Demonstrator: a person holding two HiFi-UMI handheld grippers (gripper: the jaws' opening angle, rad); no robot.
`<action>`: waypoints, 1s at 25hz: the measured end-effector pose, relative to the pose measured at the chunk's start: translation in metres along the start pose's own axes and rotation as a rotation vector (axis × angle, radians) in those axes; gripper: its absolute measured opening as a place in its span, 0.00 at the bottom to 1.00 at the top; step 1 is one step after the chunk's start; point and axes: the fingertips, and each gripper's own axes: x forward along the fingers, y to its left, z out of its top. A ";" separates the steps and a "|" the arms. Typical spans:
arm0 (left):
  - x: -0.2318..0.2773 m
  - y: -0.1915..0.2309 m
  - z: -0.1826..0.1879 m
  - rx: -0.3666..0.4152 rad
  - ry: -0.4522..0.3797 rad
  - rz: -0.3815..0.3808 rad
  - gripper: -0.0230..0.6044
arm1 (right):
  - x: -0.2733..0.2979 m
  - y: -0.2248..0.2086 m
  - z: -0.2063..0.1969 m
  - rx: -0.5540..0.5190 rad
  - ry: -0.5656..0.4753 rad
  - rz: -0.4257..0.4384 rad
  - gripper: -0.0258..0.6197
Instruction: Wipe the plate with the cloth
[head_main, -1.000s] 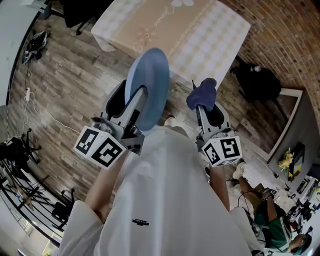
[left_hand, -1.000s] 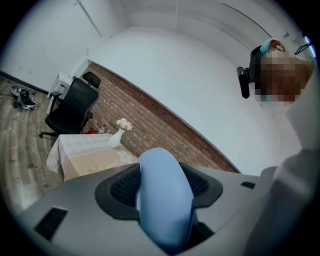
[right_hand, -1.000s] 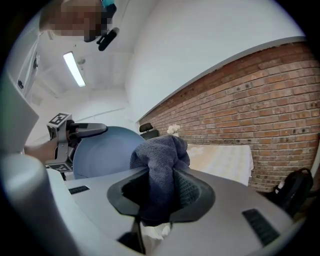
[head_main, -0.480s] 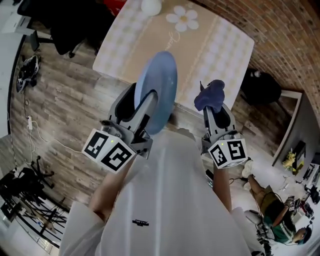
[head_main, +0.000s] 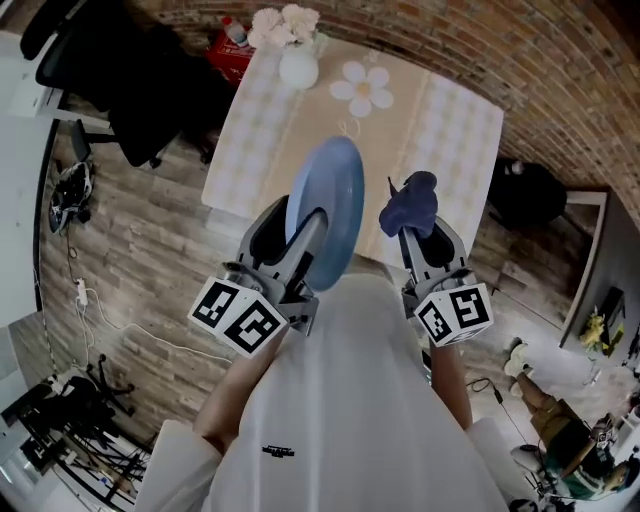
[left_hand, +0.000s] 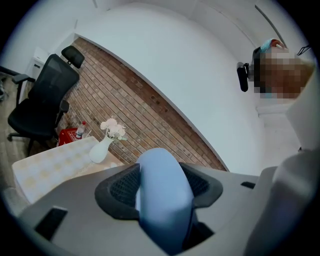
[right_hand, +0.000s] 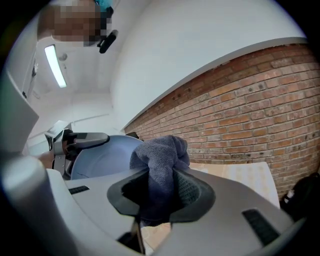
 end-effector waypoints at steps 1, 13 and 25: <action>0.004 -0.003 0.002 0.002 -0.005 -0.001 0.43 | 0.005 -0.002 0.002 0.009 0.002 0.005 0.23; 0.053 -0.044 0.017 0.045 -0.029 -0.064 0.43 | 0.043 -0.023 0.027 -0.015 0.034 0.036 0.23; 0.084 -0.074 -0.001 0.086 -0.034 -0.066 0.43 | 0.052 -0.046 -0.005 0.025 0.140 0.183 0.23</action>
